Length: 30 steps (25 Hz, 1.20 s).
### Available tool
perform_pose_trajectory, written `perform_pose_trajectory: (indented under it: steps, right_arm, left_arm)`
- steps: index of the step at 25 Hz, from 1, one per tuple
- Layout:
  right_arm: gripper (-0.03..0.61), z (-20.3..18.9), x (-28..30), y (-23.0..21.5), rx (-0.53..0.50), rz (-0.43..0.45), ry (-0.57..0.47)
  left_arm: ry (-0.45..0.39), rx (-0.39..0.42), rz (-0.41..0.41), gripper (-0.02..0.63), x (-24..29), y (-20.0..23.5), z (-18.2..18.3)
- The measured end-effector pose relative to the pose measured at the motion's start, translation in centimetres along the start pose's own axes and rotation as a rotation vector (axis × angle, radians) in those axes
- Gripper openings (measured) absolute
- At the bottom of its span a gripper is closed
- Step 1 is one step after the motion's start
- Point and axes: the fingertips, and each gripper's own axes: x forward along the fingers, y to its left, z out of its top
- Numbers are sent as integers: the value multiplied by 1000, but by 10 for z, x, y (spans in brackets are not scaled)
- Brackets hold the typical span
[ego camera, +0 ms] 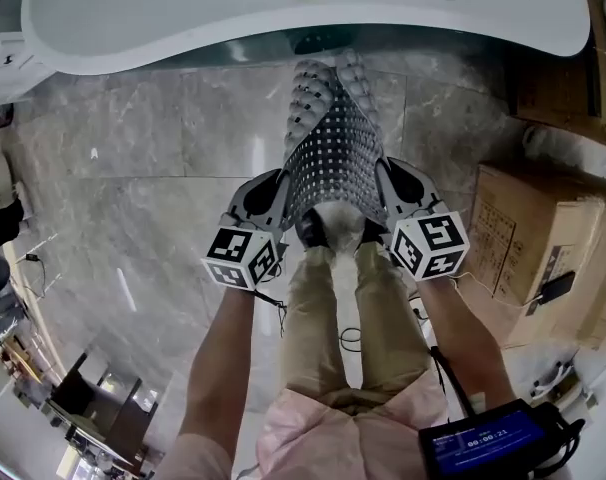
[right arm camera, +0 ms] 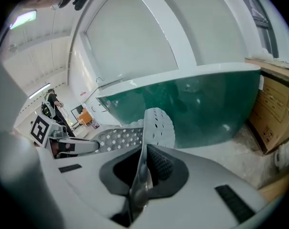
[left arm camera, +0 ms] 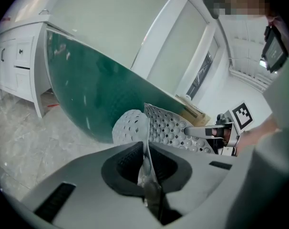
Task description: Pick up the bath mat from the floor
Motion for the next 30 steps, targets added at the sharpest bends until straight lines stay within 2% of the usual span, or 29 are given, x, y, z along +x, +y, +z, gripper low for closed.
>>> perform_pose_trajectory:
  steps: [7, 18, 30]
  right_arm:
    - [28, 41, -40, 36, -3, 4, -32]
    - [28, 72, -104, 77, -5, -5, -42]
    - [28, 126, -182, 139, -33, 24, -102]
  left_arm:
    - [-25, 1, -19, 38, -42, -26, 37]
    - [-67, 1, -36, 38, -107, -64, 79]
    - [-142, 0, -43, 38, -196, -102, 130]
